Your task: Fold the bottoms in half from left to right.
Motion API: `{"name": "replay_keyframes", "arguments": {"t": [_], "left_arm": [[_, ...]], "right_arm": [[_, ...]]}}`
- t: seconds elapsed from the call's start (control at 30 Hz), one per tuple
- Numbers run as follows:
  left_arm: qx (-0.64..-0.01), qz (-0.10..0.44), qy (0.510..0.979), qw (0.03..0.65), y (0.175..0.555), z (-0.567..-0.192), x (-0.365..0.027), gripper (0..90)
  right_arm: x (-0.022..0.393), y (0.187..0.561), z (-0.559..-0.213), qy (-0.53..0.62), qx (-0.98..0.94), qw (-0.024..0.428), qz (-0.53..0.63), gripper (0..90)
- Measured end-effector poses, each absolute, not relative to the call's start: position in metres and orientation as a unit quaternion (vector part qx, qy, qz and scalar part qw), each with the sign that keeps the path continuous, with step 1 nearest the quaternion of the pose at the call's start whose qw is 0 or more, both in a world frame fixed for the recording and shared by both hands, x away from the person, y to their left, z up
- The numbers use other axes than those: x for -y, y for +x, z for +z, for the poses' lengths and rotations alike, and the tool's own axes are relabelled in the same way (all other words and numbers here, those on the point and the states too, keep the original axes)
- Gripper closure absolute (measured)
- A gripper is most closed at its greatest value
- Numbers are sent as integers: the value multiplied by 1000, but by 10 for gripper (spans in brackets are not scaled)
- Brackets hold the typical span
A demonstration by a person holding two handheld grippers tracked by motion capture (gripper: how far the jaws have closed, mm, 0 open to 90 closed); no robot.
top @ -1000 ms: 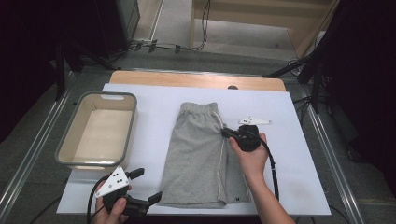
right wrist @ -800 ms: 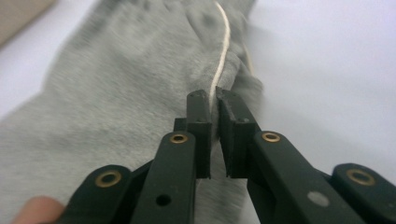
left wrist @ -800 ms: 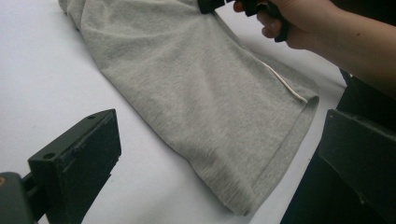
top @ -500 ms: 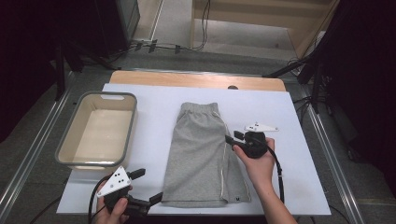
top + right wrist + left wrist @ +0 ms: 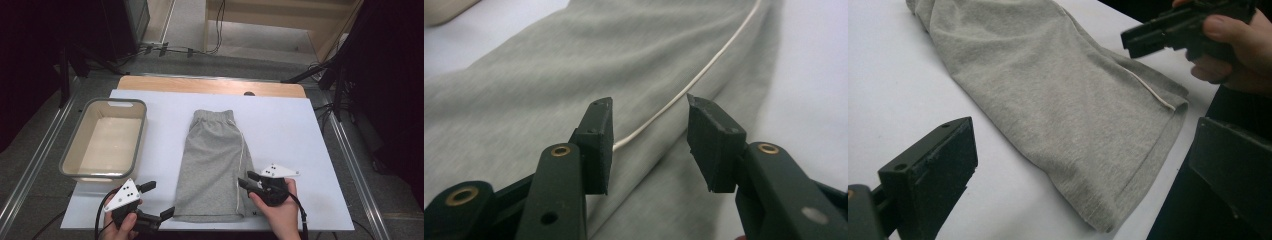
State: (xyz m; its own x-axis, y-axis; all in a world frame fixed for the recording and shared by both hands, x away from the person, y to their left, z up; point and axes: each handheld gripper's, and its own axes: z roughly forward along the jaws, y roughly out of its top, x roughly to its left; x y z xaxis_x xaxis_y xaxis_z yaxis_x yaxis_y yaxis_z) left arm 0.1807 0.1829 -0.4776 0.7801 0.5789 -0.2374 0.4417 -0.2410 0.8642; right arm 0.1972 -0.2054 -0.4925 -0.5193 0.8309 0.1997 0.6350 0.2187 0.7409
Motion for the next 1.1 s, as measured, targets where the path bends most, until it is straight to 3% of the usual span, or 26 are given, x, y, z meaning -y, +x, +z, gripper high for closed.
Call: {"name": "replay_keyframes", "arguments": {"t": [0.43,0.7,1.1], "left_arm": [[-322,61,789,520,179,-480,-178,0],[-320,60,791,518,178,-481,-176,0],[-329,54,795,506,180,-486,-172,0]], "right_arm": [[196,165,-504,483,-782,102,381,557],[196,161,-504,468,-793,88,381,876],[227,149,-484,470,-771,107,417,881]]}}
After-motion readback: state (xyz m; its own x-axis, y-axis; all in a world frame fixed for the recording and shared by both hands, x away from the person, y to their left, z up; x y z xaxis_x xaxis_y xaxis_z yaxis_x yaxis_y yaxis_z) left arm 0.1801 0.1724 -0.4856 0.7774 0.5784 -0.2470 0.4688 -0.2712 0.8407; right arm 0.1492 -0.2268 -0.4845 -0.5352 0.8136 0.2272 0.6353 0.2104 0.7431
